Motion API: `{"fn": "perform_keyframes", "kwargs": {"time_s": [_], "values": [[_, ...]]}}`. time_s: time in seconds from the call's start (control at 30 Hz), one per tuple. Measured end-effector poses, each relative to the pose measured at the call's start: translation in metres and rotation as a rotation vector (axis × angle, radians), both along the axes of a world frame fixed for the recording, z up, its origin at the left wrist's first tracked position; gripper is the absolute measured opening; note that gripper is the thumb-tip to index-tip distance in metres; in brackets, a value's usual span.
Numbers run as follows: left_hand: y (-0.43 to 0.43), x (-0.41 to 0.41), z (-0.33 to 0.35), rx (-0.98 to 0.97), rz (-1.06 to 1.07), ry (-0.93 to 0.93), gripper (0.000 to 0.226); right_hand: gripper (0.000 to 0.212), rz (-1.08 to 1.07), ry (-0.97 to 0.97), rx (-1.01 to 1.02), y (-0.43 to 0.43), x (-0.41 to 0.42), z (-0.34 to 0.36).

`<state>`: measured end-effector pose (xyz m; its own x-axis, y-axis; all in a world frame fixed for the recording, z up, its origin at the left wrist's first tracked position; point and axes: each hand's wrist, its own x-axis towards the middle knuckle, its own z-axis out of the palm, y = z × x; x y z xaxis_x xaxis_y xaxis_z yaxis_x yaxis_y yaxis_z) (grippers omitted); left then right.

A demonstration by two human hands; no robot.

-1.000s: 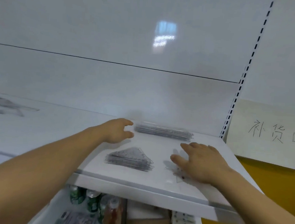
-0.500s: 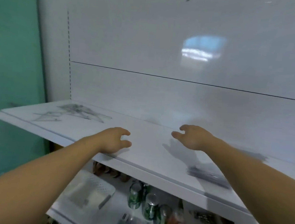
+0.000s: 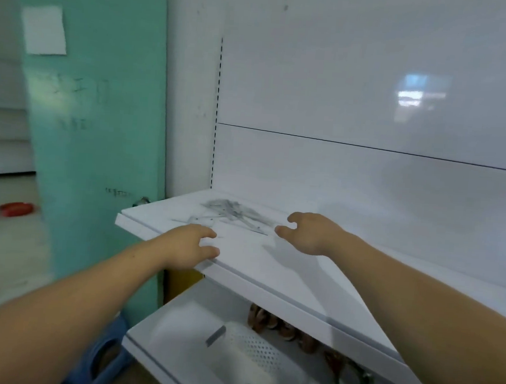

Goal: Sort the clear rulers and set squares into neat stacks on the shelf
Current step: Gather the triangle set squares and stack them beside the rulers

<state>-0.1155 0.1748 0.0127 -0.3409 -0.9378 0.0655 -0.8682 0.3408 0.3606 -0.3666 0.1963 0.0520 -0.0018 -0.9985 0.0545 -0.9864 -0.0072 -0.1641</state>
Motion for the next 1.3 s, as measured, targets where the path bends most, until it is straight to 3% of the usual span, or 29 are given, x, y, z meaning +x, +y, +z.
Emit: {"fn": "perform_keyframes", "kwargs": {"time_s": [0.33,0.6,0.83,1.07,1.2,1.3], "values": [[-0.115,0.041,-0.009,-0.007,0.095,0.003,0.051,0.061,0.085,0.03,0.024,-0.147,0.044,-0.023],[-0.203,0.046,-0.012,0.043,0.094,0.027,0.054,0.054,0.021,0.036,0.11,-0.229,0.051,-0.046],[-0.255,0.027,-0.016,0.06,-0.085,-0.099,0.052,0.076,-0.071,-0.111,0.028,-0.244,0.047,-0.048],[-0.277,0.033,-0.013,-0.089,-0.159,-0.052,0.027,0.062,-0.093,-0.157,-0.177,-0.228,0.041,-0.053],[-0.279,0.032,-0.013,-0.149,-0.191,-0.001,0.039,0.064,-0.124,-0.257,-0.312,-0.216,0.044,-0.051],[-0.28,0.031,-0.015,-0.174,-0.191,0.043,0.048,0.066,-0.133,-0.201,-0.343,-0.209,0.044,-0.048]]}}
